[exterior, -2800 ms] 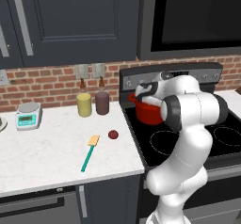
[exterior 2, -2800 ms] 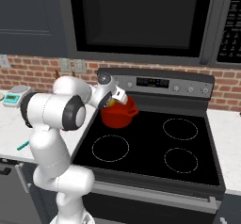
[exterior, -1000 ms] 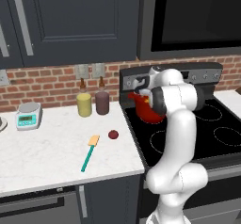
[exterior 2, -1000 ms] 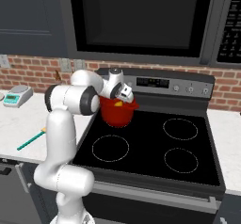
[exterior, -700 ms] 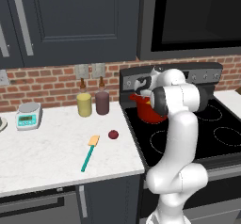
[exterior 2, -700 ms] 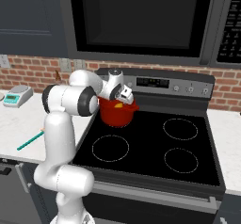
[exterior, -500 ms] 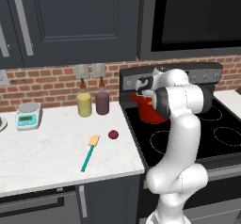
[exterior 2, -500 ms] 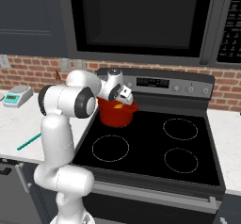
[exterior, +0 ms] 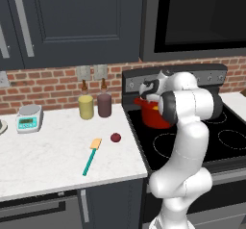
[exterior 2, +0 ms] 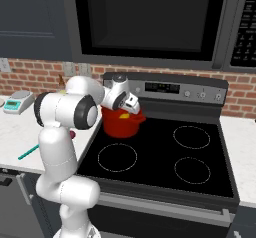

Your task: Put the lemon and tomato in the pot. Retrieve the spatula and lightly stir the vegetables in the pot.

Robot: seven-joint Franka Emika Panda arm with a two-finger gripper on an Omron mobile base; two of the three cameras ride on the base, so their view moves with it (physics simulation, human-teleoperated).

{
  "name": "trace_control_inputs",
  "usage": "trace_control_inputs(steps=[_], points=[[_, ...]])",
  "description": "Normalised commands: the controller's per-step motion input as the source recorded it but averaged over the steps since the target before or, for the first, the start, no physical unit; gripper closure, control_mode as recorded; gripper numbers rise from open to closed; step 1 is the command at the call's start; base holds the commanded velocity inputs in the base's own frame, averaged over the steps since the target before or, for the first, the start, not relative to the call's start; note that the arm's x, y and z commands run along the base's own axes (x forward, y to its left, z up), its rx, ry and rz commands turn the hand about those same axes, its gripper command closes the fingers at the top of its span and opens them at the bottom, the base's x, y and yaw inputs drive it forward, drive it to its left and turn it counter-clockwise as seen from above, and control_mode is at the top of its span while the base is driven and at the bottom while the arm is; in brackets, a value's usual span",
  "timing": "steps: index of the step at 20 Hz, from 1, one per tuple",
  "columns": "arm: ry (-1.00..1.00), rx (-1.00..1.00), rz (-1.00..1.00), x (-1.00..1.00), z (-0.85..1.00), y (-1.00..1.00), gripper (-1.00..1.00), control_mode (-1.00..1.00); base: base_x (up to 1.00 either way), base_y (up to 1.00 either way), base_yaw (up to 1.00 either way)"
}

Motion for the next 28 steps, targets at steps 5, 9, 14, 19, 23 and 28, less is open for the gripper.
trace_control_inputs(steps=[5, 9, 14, 19, 23, 28], points=[[-0.01, 0.09, 0.0, 0.25, 0.0, 0.0, -1.0, -1.0, 0.0, 0.0, 0.0], [-0.03, 0.09, 0.01, 0.3, 0.0, 0.0, -1.0, -1.0, 0.0, 0.0, 0.0], [-0.1, 0.02, 0.05, 0.18, -0.12, 0.0, -1.0, -1.0, 0.0, 0.0, 0.0], [-0.17, -0.08, 0.1, -0.37, -0.34, 0.0, -1.0, -1.0, 0.0, 0.0, 0.0], [-0.09, -0.13, 0.09, -0.23, -0.59, 0.0, -1.0, -1.0, 0.0, 0.0, 0.0], [0.0, -0.06, 0.01, -0.18, -0.13, 0.0, -1.0, -1.0, 0.0, 0.0, 0.0]])
